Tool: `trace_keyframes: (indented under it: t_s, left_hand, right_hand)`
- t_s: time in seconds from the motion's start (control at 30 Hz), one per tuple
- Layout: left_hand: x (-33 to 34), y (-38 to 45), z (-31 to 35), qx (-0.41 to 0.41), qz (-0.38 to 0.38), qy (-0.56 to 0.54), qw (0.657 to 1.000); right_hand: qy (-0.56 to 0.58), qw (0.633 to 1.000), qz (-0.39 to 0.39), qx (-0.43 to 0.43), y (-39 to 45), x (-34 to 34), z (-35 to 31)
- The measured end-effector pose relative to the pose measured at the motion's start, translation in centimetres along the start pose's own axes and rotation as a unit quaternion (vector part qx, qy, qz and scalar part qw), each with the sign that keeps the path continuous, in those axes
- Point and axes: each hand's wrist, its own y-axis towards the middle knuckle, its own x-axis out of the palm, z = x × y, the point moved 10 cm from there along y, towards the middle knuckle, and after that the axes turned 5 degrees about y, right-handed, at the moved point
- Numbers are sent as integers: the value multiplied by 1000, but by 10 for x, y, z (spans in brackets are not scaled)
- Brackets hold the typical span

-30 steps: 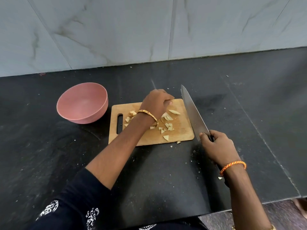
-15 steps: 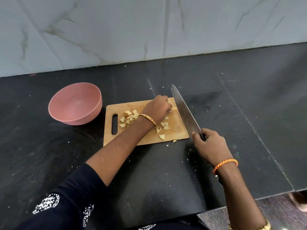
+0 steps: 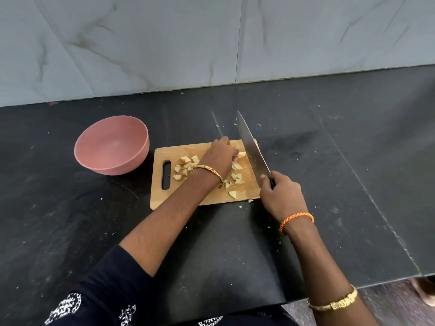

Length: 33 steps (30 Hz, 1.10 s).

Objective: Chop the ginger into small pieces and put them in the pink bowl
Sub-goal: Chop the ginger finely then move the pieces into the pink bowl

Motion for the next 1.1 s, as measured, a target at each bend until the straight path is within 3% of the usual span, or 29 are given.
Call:
trace_keyframes:
  t_s: [0.37, 0.63, 0.93, 1.1]
  left_hand:
    - [1, 14, -20, -77, -35, -101, 991]
    - [1, 11, -25, -120, -1, -130, 984]
    - [-10, 5, -30, -122, 23, -185, 975]
    - [-7, 7, -29, -111, -9, -175, 978]
  right_hand:
    - [-51, 998, -21, 2, 11, 12, -9]
    - [-183, 980, -75, -3, 9, 26, -22]
    - [-154, 980, -114, 45, -26, 13, 10]
    - [-88, 994, -61, 21, -28, -9, -9]
